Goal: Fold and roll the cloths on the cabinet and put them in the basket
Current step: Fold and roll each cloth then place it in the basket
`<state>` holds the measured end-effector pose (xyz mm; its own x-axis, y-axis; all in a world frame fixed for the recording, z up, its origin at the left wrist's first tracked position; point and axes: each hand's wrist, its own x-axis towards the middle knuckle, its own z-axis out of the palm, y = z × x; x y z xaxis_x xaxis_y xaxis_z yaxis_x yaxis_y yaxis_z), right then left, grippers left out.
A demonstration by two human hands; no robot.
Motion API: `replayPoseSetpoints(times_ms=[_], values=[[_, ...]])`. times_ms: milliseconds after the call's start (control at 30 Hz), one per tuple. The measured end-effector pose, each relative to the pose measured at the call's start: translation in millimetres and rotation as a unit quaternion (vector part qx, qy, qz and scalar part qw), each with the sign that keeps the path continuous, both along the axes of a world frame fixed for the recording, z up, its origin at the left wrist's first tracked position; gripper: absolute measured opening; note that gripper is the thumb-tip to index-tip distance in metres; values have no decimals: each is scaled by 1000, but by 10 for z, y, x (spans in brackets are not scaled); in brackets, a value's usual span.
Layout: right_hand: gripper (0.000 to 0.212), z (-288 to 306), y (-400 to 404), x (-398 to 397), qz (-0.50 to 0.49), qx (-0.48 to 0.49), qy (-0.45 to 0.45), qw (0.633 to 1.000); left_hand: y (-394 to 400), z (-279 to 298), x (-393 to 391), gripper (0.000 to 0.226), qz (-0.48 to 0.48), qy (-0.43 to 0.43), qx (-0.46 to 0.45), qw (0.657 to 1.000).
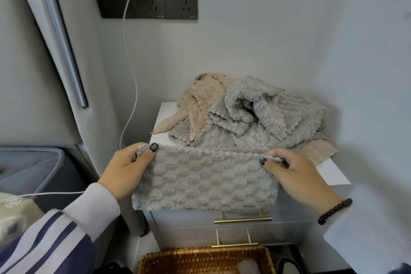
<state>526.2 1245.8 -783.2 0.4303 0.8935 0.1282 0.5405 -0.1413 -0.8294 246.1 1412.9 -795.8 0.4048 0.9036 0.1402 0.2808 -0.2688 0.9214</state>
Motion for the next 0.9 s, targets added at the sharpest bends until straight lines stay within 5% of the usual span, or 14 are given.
replayPoseSetpoints(times_ms=[67,500,633,767,900], values=[[14,-50,88,-10,-12,6,-18,1000,78,-39,76,45,21,18,7,1000],[26,-308,413,57,-89,18,-140,986,266,-140,426,30,106,222,61,967],[21,-367,488,32,-129,40,-187,973,222,-195,482,24,120,310,146,932],[7,-413,491,7,-135,48,-250,958,229,-290,504,19,111,305,239,915],[10,-381,445,-19,-117,21,-246,962,290,-311,465,21,72,317,205,923]])
